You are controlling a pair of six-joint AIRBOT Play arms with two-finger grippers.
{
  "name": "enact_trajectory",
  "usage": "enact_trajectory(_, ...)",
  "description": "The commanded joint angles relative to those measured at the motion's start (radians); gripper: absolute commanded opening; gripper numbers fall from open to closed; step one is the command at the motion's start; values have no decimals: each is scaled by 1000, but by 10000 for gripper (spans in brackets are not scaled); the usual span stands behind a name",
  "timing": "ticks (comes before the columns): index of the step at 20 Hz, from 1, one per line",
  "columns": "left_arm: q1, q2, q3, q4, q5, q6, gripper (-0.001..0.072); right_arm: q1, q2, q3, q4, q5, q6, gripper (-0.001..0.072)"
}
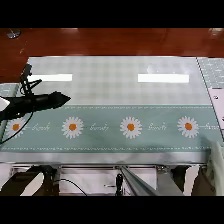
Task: Fold the shirts.
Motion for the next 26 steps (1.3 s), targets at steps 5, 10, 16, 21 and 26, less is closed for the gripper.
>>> enact_trajectory(5, -1, -161, 408, -18, -60, -2, 21, 38, -229, 206, 951, -277, -183, 95)
enact_trajectory(10, -92, -398, 893, 6, -233, -39, 20, 769, -417, 269, 871, -418, -251, 25)
enact_trajectory(16, -176, -452, 734, 553, -324, -224, 22, 1395, -735, 269, -7, -367, 85, 24)
enact_trajectory(21, -129, -461, 676, 563, -307, -234, 22, 1407, -829, 269, 8, -352, 134, 25)
enact_trajectory(26, -134, -462, 676, 562, -339, -235, 23, 1406, -826, 269, 5, -353, 138, 25)
